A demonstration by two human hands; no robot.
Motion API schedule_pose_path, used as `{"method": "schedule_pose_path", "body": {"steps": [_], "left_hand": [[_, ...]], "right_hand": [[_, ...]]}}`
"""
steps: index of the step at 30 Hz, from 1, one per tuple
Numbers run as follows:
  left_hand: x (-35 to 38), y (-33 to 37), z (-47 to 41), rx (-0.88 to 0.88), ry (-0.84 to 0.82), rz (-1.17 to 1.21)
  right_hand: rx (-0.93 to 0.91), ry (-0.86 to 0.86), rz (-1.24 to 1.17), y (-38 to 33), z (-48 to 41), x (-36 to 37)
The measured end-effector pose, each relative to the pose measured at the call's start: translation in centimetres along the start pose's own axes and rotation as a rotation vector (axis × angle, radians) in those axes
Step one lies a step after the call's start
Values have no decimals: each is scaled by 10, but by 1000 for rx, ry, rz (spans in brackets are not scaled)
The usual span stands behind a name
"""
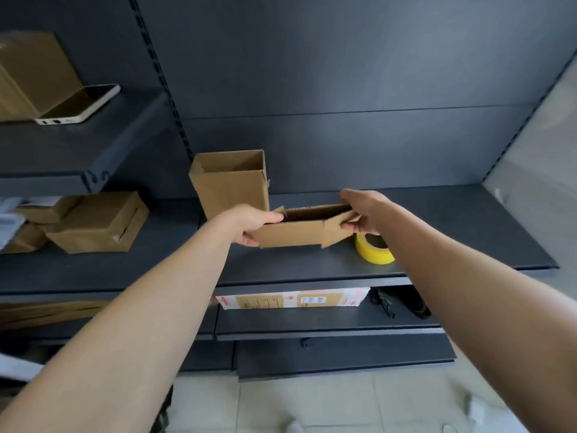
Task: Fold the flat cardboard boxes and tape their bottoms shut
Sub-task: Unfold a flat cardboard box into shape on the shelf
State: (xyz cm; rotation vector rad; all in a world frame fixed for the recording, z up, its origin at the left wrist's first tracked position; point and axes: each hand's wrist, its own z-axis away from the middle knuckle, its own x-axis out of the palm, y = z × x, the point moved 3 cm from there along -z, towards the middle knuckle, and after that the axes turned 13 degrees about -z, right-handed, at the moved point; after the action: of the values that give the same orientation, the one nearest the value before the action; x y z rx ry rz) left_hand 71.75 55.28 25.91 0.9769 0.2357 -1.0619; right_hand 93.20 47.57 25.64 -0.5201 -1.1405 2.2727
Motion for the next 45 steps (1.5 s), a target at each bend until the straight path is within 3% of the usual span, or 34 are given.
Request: {"method": "schedule_pose_path", "body": {"steps": [6,13,23,28,36,45], "left_hand": [[-4,4,-12,-48,23,-143],[9,17,-8,-70,121,-185],[26,32,-18,-129,265,-27],[26,34,-26,-132,355,110],[31,46,-30,-49,240,239],[30,46,-30,-136,171,345]], "right_hand": [[50,-27,-17,-6,-18,8],[34,-178,83,-7,-30,7],[-48,-417,295,-11,-37,-6],[-50,-434,329,-16,-36,-10],[-9,-437,179,-18,-46,-18],[9,-459,213,-21,-51,-21]]}}
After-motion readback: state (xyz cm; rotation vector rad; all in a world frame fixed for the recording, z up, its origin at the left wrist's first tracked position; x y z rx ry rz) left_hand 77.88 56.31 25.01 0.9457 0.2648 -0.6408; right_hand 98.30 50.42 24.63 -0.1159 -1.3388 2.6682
